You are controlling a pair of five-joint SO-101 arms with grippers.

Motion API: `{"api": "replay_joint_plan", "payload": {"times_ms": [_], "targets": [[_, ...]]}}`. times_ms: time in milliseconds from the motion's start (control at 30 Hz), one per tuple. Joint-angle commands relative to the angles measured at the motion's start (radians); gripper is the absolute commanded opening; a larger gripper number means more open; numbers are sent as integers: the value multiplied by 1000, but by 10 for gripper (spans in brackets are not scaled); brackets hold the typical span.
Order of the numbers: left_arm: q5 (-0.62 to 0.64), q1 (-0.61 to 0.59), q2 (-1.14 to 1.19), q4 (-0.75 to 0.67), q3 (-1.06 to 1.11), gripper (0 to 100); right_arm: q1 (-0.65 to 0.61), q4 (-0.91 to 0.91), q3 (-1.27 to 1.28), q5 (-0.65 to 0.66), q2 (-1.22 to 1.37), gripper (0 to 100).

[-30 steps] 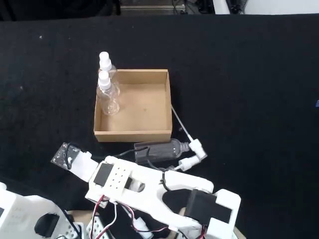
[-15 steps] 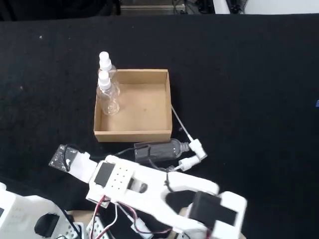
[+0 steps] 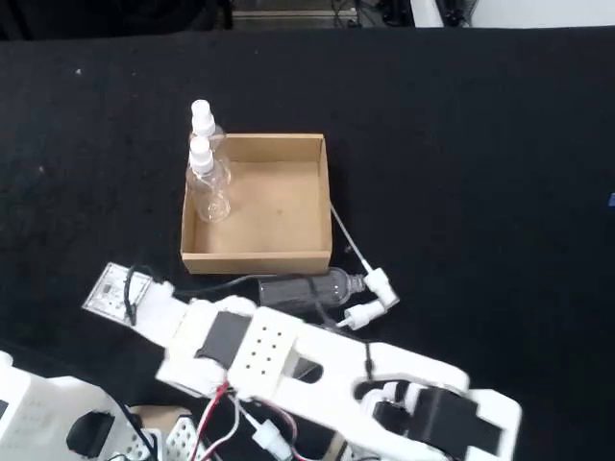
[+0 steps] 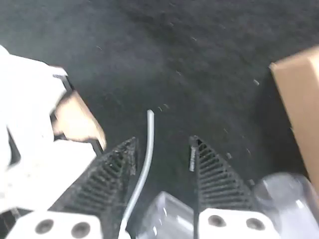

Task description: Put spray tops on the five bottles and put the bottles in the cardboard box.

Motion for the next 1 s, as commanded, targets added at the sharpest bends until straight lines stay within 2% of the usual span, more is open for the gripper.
{"api": "replay_joint_plan", "payload": {"times_ms": [0,300,433,533,967], "targets": [[6,1,-8,-11,-64,29,-21,-101,-25,-14,107,142],[5,1,-8,-14,-65,29,-18,-115,-91,-54,285,139],[5,1,-8,-14,-65,29,-17,-115,-87,-51,255,116],[5,1,-8,-14,-65,29,-17,-115,-90,-40,232,6],[5,1,-8,-15,-65,29,21,-106,-84,-18,148,10]]}}
